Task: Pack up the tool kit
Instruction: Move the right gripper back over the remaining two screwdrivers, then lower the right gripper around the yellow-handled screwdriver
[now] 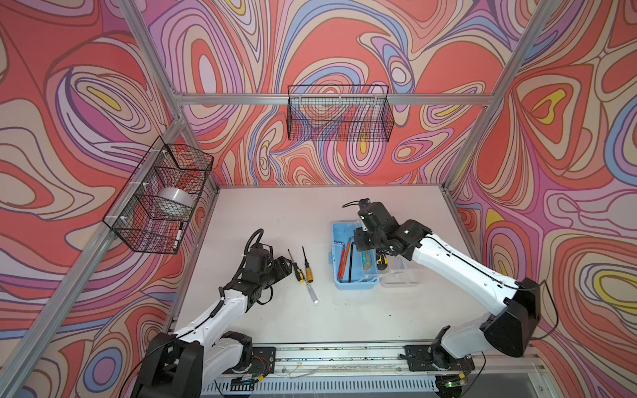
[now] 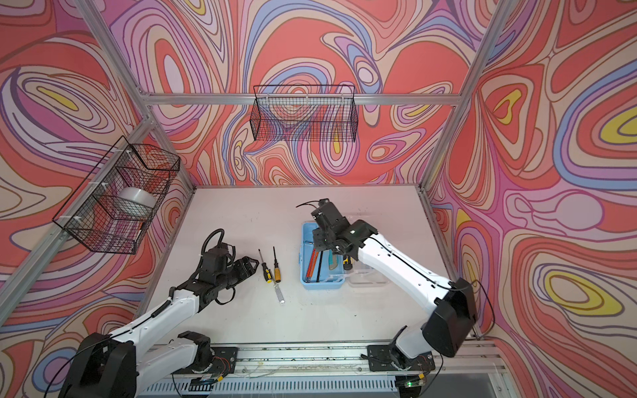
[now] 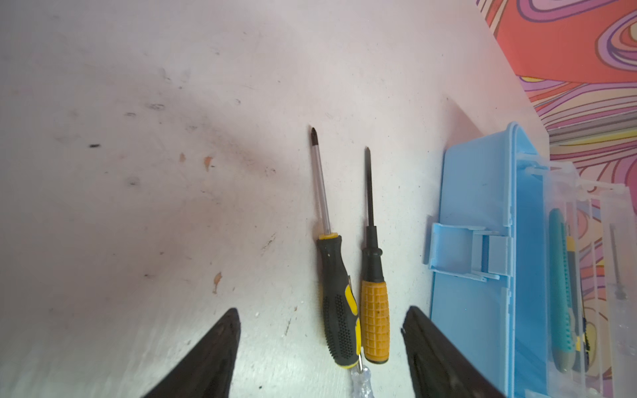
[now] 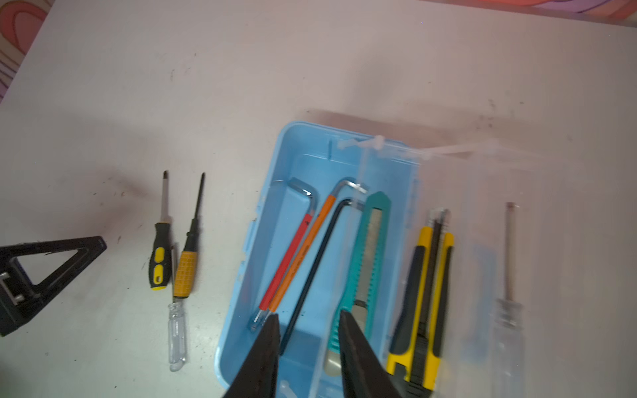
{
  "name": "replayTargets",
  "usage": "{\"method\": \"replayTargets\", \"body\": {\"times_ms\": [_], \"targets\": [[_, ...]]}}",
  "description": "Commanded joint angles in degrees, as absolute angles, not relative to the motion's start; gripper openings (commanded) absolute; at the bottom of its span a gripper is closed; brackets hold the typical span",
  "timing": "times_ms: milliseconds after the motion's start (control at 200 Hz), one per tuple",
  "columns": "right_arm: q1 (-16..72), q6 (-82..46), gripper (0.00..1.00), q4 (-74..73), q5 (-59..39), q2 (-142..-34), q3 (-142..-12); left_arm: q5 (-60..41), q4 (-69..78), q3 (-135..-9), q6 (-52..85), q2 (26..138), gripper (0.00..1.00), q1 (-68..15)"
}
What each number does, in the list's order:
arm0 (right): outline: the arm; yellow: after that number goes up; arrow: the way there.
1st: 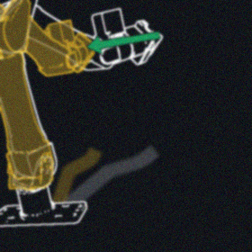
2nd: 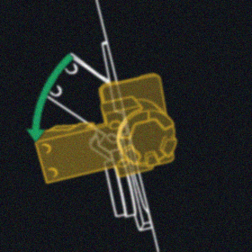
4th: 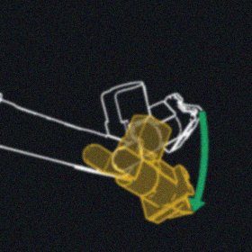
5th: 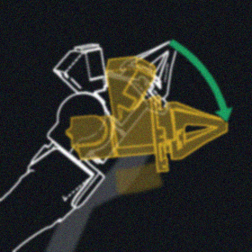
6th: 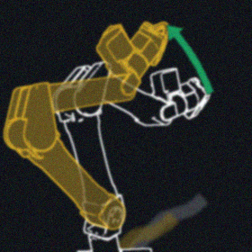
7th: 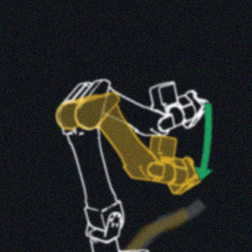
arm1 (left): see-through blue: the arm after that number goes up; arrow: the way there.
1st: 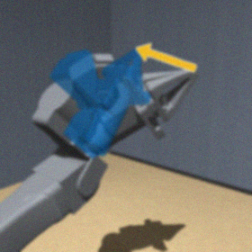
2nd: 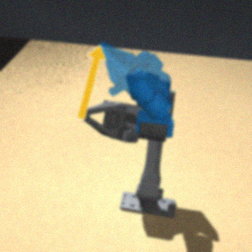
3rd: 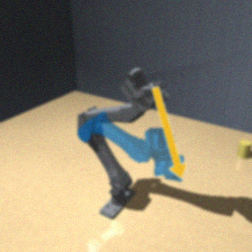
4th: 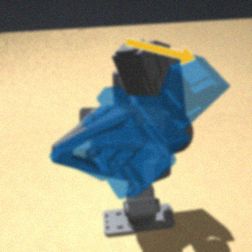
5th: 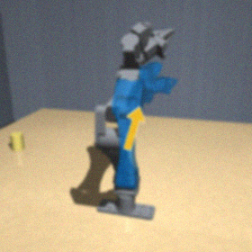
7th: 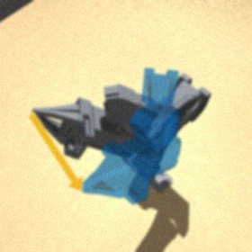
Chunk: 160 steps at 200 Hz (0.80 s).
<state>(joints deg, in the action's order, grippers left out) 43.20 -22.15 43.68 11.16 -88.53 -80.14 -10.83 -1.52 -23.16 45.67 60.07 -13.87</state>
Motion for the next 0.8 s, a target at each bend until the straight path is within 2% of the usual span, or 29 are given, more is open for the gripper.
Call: {"method": "replayTargets", "body": {"times_ms": [0,160,426,606,796], "targets": [[46.65,-23.99,0.32,39.99,8.78,-95.54,-83.14,-10.84,-6.27,-21.35,46.14,56.75,0.75,-11.52],[49.89,-23.29,0.42,35.11,5.07,-105.42,-86.36,-12.29,-7.12,-19.58,46.11,53.89,0.75,-9.67],[52.46,-24.00,0.42,34.09,1.49,-116.80,-91.43,-13.21,-6.08,-19.03,45.53,54.78,0.75,-9.34],[53.56,-24.44,0.44,34.11,1.17,-120.86,-92.86,-14.05,-4.62,-19.33,45.44,56.48,0.75,-9.32],[53.96,-25.12,0.41,34.64,1.65,-122.89,-93.14,-14.40,-3.91,-19.64,45.19,57.65,0.75,-9.32]]}}
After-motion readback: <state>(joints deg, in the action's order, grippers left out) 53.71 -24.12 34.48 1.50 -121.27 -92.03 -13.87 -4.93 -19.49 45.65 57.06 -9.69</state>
